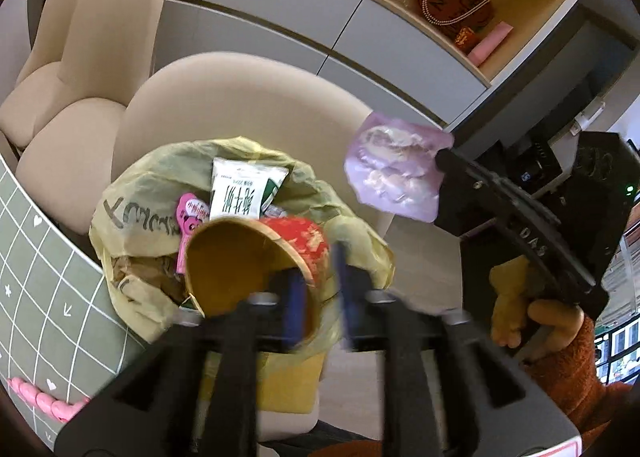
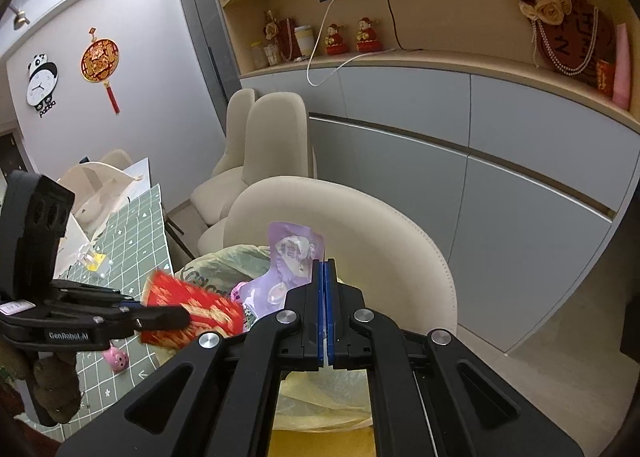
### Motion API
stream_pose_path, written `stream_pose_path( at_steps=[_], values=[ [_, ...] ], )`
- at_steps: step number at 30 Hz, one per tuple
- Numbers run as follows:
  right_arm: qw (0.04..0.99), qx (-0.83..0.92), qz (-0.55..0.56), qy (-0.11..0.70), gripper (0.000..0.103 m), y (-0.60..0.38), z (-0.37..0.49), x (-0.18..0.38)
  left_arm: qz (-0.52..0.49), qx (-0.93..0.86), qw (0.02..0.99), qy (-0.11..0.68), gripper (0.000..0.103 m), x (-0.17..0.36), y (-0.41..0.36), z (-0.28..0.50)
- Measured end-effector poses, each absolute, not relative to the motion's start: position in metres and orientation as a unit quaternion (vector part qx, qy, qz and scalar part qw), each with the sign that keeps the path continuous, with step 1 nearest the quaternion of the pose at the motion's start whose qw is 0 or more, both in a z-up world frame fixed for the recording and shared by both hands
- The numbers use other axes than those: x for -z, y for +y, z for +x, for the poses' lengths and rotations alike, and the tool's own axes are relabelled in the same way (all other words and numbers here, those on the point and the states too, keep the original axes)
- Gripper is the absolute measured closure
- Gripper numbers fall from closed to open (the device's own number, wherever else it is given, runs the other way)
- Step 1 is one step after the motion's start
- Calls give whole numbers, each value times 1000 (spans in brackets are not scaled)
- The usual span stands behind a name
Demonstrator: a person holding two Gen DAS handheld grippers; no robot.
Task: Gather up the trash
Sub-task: 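Carry the red-gold cup and purple wrapper over the yellow-lined bin, then open the left gripper to drop the cup while the right releases the wrapper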
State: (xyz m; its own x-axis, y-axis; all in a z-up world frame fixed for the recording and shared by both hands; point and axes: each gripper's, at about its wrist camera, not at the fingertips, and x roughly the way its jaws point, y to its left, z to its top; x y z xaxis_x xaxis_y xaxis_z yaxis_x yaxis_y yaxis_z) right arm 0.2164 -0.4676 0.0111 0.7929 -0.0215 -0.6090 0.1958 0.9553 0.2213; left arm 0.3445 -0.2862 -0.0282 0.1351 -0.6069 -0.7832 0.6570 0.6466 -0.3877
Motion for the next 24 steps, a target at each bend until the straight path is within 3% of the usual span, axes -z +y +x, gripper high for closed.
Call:
stream_pose_path(
  at_steps=[2, 4, 15, 24],
  values=[
    [937, 60, 138, 315, 100, -468, 215, -12, 17, 416, 751, 513, 56, 33, -282, 345],
    [937, 61, 141, 315, 100, -467, 215, -12, 18, 409, 753, 515, 55, 35, -277, 346],
    [933, 15, 146, 329, 100, -448, 244, -2, -13, 300, 839, 453, 54, 14, -203, 358],
    [914, -59, 107, 387, 100, -398, 305, 28, -29, 179, 898, 400, 50, -7, -133, 343]
  ],
)
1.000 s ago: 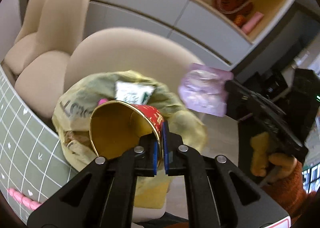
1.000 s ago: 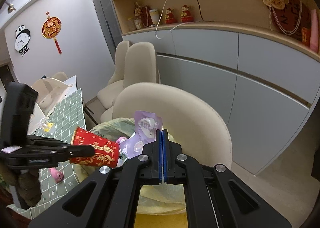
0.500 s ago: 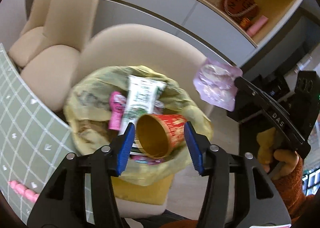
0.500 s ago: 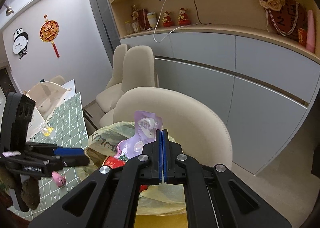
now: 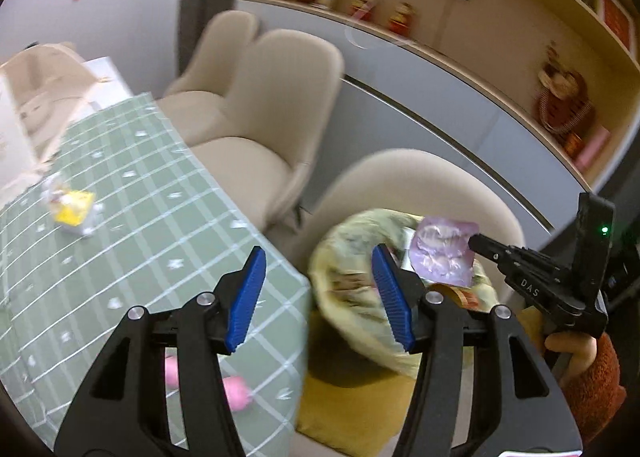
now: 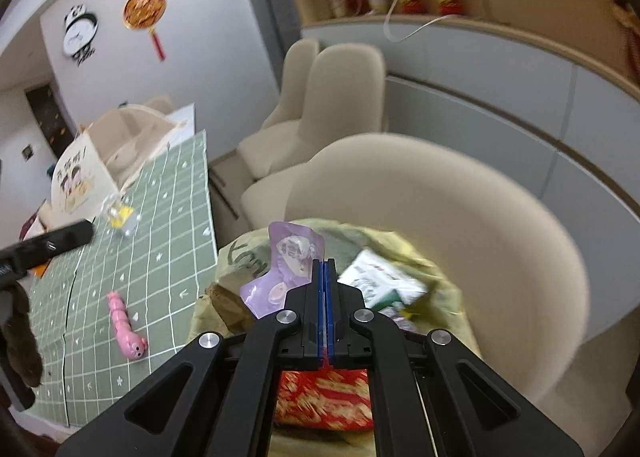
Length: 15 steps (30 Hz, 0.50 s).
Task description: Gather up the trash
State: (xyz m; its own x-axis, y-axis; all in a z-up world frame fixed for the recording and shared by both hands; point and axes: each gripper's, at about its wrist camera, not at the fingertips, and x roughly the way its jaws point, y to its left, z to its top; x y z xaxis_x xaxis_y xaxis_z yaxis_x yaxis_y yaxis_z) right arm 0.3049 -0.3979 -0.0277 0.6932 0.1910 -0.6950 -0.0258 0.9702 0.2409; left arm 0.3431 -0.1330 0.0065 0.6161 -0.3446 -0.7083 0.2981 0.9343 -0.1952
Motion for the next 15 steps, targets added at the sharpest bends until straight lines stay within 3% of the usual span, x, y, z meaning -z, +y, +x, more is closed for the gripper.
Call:
stream_pose_path(
  at_steps=[7, 9, 11, 13, 15],
  values=[
    [899, -68, 99, 421, 98, -386, 328, 52, -70, 91, 904, 412, 48, 9, -73, 331],
    [897, -62, 93, 427, 97, -385, 328, 57, -84, 74, 905, 411, 43, 14, -62, 324],
    [898, -55, 86, 427, 87, -385, 324, 57, -85, 72, 907, 407, 38, 16, -57, 317],
    [903, -50, 88, 417, 63, -384, 315, 52, -76, 77, 910, 400, 33, 16, -55, 309],
    [911, -45, 93, 400, 61, -381, 301, 41, -66, 90, 913, 391, 27, 15, -53, 300]
  ],
)
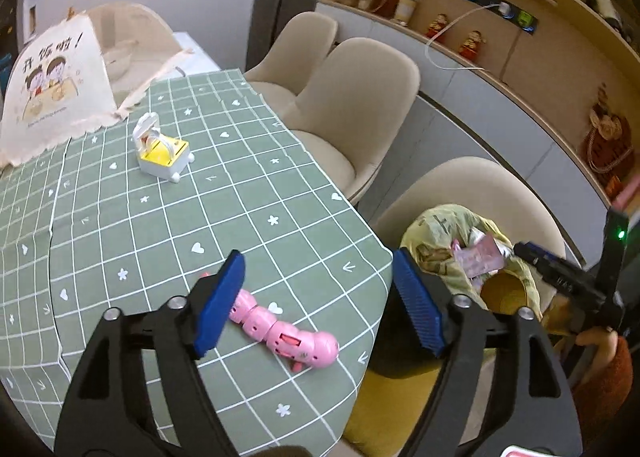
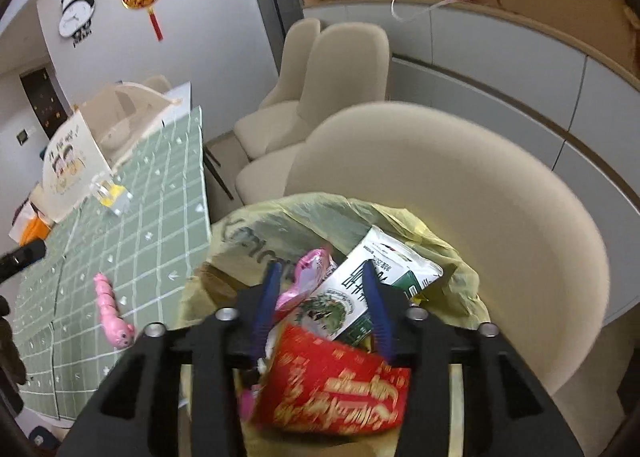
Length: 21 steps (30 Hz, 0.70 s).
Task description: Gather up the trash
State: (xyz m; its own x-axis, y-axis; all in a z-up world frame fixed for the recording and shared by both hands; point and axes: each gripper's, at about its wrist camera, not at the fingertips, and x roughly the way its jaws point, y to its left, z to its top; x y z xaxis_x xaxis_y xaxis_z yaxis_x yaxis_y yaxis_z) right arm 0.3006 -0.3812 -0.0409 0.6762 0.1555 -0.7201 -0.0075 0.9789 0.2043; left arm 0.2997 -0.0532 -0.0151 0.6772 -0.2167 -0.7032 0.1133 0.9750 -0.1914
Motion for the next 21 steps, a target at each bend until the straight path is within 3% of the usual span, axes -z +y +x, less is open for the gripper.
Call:
stream_pose_path(
  at_steps=[2, 10, 21],
  values=[
    [919, -35, 91, 383, 61, -378, 286, 29, -59, 102, 915, 387, 22, 14, -52, 292],
    [934, -14, 97, 344, 61, -316, 195, -8, -2, 116, 929, 351, 22, 7, -28, 222],
    [941, -16, 98, 323, 61, -207, 76, -9, 61, 110, 942, 311, 22, 12, 4, 121]
  ],
)
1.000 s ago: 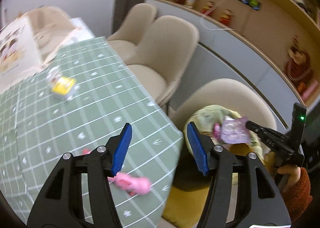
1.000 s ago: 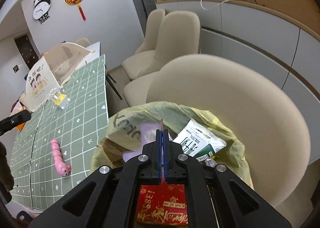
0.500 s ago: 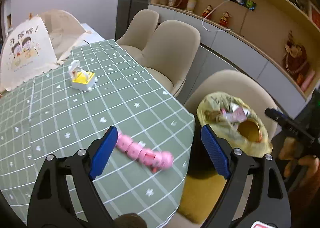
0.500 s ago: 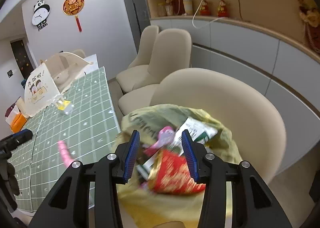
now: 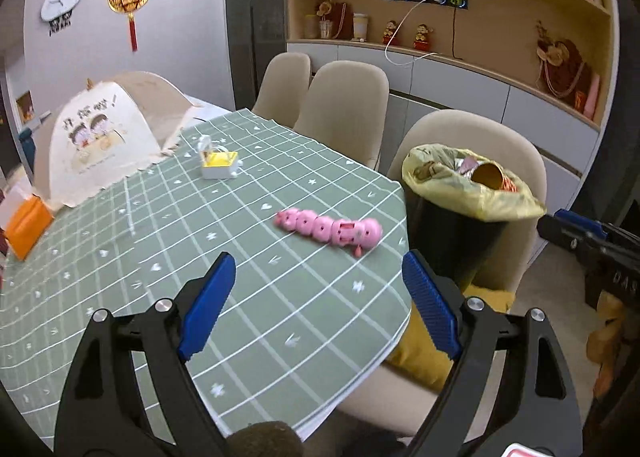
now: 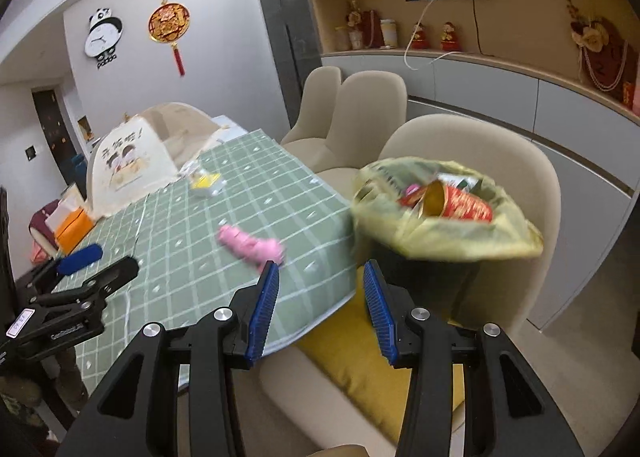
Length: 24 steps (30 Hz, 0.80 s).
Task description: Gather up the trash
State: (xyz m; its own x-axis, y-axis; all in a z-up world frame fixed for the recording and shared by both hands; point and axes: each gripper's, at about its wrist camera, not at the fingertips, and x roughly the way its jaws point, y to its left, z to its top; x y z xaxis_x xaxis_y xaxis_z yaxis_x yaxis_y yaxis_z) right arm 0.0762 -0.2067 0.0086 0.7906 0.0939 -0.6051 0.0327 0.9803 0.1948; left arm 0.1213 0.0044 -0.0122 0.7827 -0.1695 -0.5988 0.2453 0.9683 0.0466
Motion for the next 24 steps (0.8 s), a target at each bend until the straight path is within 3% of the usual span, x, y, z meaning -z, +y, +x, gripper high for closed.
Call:
stream_pose_path(
  at_steps=[13, 24],
  values=[
    [951, -2, 76, 300, 61, -138, 11, -8, 71, 94, 954, 276, 22, 2, 21, 69],
    [951, 12, 85, 297, 61, -144, 7, -12, 68, 107, 953, 276, 22, -3, 25, 65]
  ],
)
